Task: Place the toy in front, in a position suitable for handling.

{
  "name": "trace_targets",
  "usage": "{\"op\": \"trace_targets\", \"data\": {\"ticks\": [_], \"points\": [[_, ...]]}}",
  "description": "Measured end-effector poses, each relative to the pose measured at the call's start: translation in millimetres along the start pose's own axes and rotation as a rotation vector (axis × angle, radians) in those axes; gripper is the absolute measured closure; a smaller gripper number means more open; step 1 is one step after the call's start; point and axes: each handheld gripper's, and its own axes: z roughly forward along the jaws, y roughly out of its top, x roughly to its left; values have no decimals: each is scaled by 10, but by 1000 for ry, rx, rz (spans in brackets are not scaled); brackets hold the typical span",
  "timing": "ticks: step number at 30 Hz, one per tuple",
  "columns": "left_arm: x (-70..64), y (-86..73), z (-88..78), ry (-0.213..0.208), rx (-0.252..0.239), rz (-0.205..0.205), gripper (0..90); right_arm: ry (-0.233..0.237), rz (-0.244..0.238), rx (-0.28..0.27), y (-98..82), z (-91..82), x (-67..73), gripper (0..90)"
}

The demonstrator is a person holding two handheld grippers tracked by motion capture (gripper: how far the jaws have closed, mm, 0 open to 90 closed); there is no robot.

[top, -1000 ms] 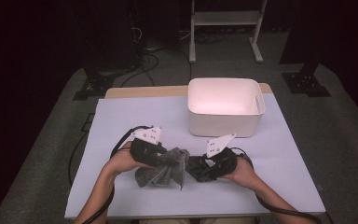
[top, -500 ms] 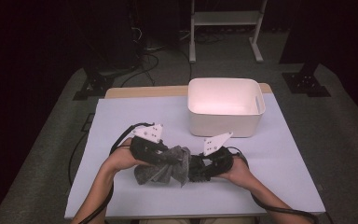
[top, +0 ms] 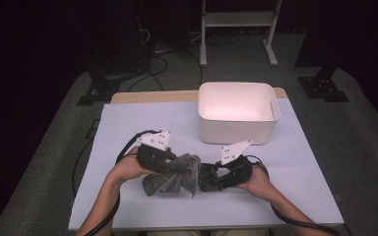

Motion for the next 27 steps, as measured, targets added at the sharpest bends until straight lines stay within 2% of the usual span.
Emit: {"op": "trace_targets", "data": {"ticks": [5, 7, 9, 13, 20, 21, 22, 23, 27], "points": [[25, -120, -11, 19, 43, -40, 746, 3, 10, -8, -9, -1, -13, 553], [24, -134, -21, 16, 33, -45, 746, 4, 13, -13, -14, 2, -17, 552], [18, -97, -28, 13, 36, -32, 746, 3, 10, -12, -13, 4, -14, 553], [-1, 62, -33, 3, 21, 3, 746, 1, 8, -10, -7, 10, -9, 552], [-22, 430, 5, -10, 72, 79, 747, -4, 6, -10, 11, 40, 3, 552], [-22, 494, 26, -16, 76, 82, 746, -5, 7, -9, 13, 45, 6, 553], [-22, 494, 26, -16, 76, 82, 746, -4, 8, -10, 17, 54, 10, 553], [-27, 604, 88, -25, 92, 105, 747, -4, 5, -12, 21, 65, 11, 552], [-7, 705, 201, -40, 120, 122, 746, -6, 5, -15, 18, 67, 14, 553]]}}
